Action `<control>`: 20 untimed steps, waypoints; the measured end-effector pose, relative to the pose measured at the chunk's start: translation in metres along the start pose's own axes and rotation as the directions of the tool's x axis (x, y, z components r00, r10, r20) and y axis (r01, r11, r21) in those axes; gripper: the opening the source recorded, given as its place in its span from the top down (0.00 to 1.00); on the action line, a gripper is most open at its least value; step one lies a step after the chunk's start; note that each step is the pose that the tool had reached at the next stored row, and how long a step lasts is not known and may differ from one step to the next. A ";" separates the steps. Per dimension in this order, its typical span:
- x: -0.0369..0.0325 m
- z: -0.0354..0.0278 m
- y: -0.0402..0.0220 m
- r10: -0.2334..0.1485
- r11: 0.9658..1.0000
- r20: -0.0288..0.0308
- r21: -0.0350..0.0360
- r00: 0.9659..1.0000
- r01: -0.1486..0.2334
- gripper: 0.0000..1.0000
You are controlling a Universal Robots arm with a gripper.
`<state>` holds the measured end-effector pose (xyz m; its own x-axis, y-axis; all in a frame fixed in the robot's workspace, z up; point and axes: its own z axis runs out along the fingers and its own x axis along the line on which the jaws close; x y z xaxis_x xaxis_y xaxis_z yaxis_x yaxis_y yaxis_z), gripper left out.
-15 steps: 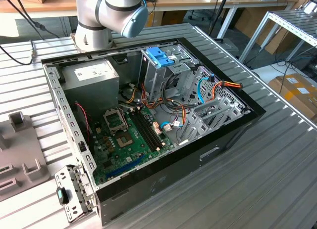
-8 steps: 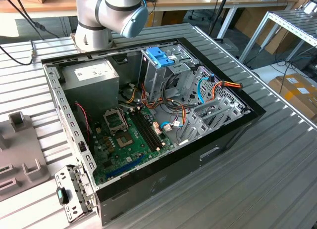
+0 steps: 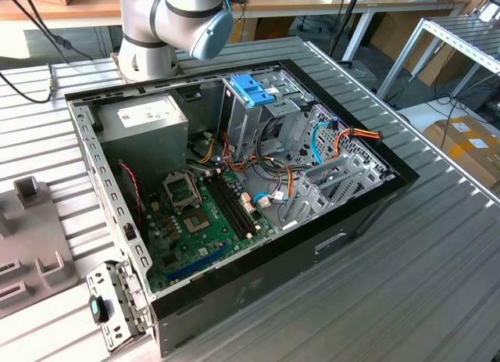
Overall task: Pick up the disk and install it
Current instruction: 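Pick up the disk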
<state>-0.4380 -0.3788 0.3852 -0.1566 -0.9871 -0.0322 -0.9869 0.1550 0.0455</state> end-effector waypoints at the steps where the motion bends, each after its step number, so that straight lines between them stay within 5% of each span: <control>1: -0.0004 0.0002 0.0001 0.000 1.000 0.000 0.000 1.000 0.000 0.58; 20: -0.0055 0.0027 0.0008 0.000 1.000 0.004 -0.001 1.000 0.000 0.58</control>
<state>-0.4380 -0.3731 0.3826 -0.1566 -0.9870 -0.0360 -0.9869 0.1549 0.0461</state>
